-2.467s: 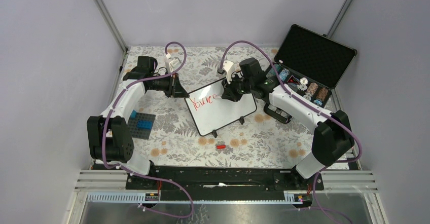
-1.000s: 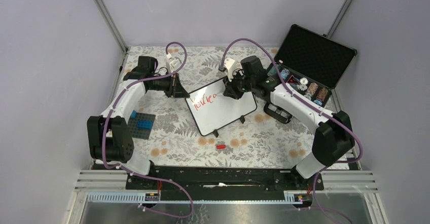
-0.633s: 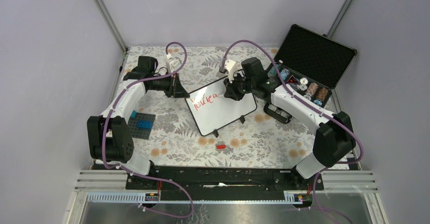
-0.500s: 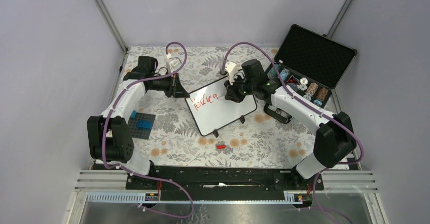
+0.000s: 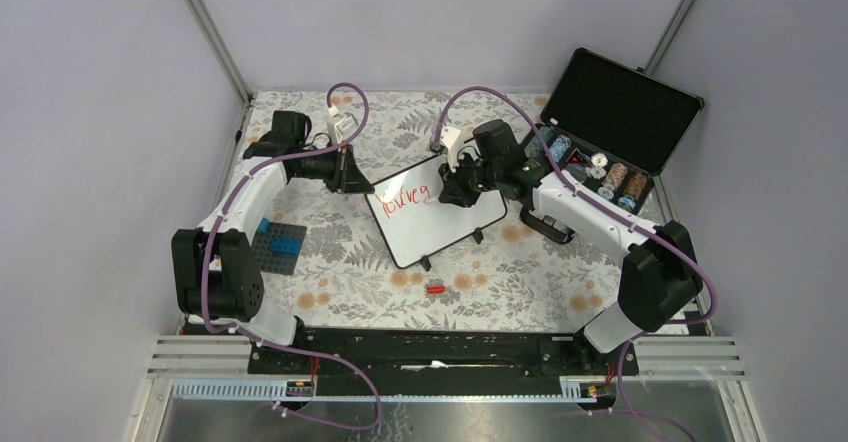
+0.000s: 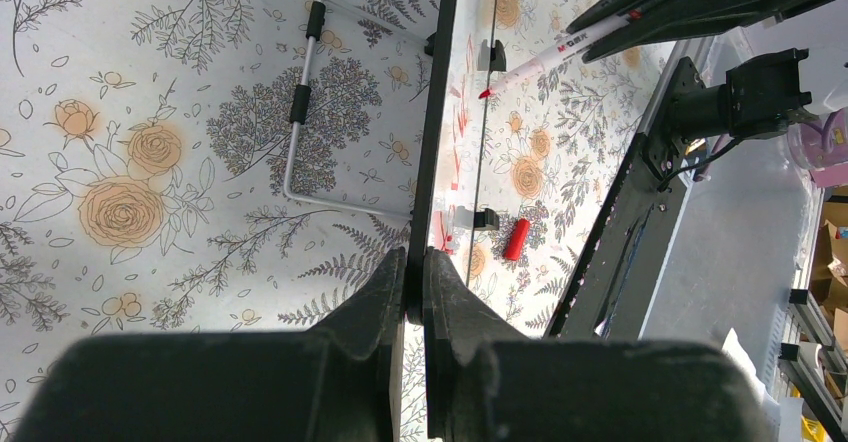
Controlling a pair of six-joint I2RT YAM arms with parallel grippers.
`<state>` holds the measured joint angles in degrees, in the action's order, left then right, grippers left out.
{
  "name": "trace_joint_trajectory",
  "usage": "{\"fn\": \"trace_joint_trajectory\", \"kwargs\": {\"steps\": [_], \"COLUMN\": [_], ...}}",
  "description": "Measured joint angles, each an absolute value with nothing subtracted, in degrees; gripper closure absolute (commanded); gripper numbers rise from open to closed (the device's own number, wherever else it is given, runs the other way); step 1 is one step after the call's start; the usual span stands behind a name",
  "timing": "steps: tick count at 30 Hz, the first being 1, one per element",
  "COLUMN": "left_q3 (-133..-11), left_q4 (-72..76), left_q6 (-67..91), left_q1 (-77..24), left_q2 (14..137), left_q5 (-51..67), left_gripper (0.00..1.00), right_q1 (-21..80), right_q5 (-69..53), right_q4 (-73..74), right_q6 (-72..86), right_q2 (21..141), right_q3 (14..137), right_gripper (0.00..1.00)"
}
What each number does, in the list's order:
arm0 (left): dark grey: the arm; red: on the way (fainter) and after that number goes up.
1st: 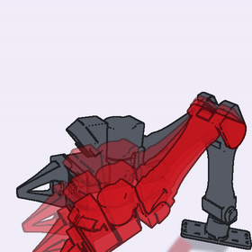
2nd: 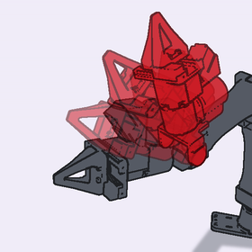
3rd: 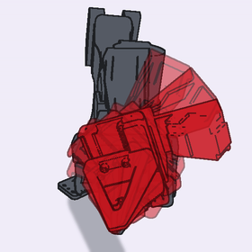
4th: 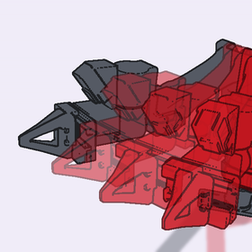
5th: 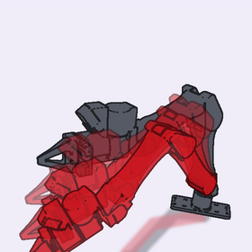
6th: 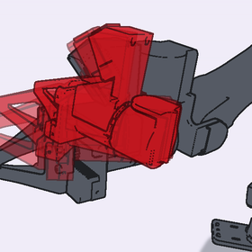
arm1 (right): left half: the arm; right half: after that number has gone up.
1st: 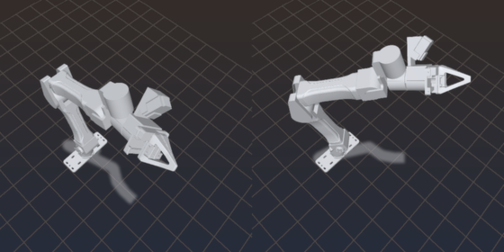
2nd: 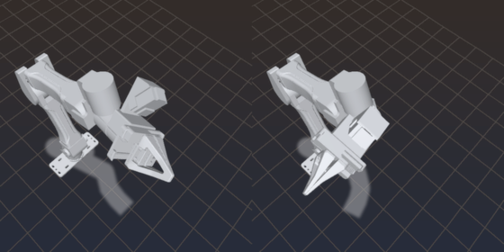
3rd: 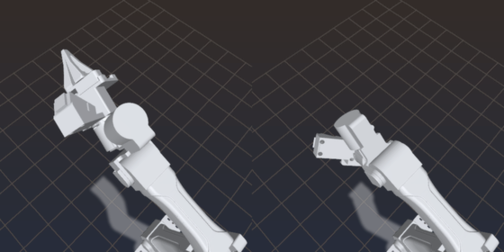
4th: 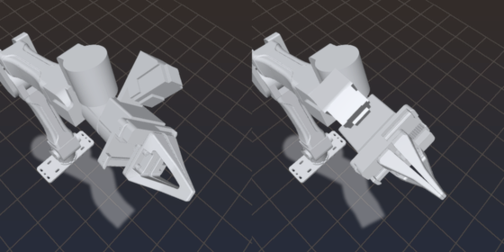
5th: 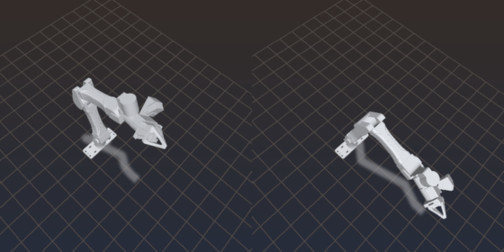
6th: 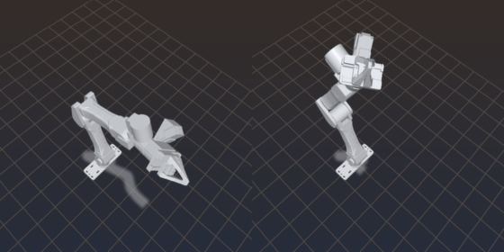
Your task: Write a sentence on the whiteboard
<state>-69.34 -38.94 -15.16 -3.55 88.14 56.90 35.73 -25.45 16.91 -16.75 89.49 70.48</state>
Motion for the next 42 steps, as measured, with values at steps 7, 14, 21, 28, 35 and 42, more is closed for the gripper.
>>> {"fn": "trace_joint_trajectory", "kwargs": {"steps": [7,14,21,28,35,42], "left_q3": [-69.34,-69.34,-69.34,-69.34,-69.34,-69.34], "left_q4": [-38.94,-38.94,-38.92,-38.94,-38.92,-38.92], "left_q6": [-15.16,-15.16,-15.16,-15.16,-15.16,-15.18], "left_q1": [-3.55,-3.57,-3.57,-3.57,-3.60,-3.60], "left_q2": [88.12,88.12,88.12,88.12,88.12,88.12], "left_q5": [56.93,56.93,56.93,56.93,56.93,56.82], "left_gripper": [1.00,1.00,1.00,1.00,1.00,1.00], "right_q1": [35.31,32.93,32.73,32.73,32.73,32.73], "right_q5": [-27.92,-26.44,-24.49,-22.98,-23.03,-23.59], "right_q4": [16.86,16.88,16.75,16.40,15.92,15.92], "right_q6": [-16.25,-16.27,-16.27,-16.27,-16.27,-16.25], "right_q2": [89.03,88.64,88.64,89.03,89.56,89.97], "right_q3": [71.50,71.79,72.16,72.62,73.73,73.89], "right_gripper": [1.00,1.00,1.00,1.00,1.00,1.00]}}
